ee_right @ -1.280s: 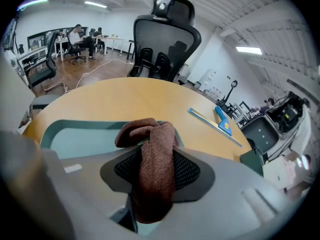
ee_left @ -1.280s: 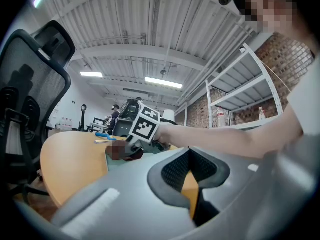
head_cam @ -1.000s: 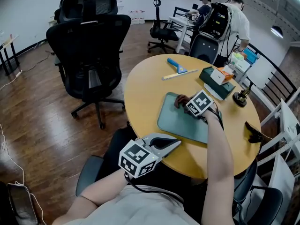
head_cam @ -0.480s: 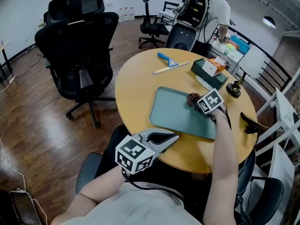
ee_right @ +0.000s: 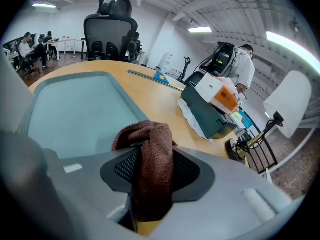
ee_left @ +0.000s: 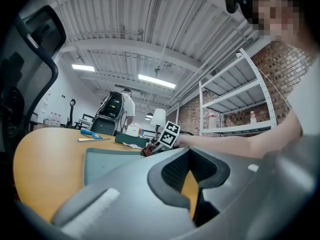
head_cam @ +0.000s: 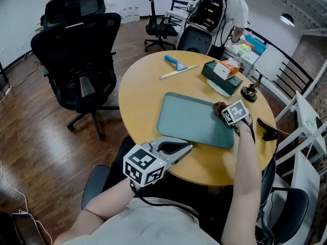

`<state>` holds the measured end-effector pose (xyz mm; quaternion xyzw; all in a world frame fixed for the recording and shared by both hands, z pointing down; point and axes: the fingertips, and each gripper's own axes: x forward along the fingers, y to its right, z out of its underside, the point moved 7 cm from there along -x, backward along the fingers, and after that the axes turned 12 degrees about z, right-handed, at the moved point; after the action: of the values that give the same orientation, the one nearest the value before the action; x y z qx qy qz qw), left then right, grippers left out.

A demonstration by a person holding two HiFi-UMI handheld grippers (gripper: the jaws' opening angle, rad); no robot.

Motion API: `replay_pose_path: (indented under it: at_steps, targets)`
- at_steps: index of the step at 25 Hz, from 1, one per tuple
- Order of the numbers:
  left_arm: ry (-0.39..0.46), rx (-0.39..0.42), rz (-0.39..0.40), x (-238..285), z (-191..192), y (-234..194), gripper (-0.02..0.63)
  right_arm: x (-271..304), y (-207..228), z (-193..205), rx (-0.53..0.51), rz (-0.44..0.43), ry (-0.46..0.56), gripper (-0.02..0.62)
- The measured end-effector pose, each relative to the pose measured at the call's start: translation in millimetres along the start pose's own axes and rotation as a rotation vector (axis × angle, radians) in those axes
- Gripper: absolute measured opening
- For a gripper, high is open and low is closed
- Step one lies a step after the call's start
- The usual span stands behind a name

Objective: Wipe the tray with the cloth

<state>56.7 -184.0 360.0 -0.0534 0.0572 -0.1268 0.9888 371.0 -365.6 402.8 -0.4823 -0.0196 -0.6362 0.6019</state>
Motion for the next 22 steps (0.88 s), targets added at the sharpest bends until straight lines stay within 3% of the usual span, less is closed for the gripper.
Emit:
replay_pose_path:
  at_steps: [11,22]
  targets:
    - [-0.011,-0.011,-0.001,4,3,-11,0.000,-27,-10,18,-0.052,-0.040,0.019,0.160]
    - [-0.014,-0.017,-0.017,2,4,-16,0.000,-71,-41,49,-0.056,-0.046,0.130,0.160]
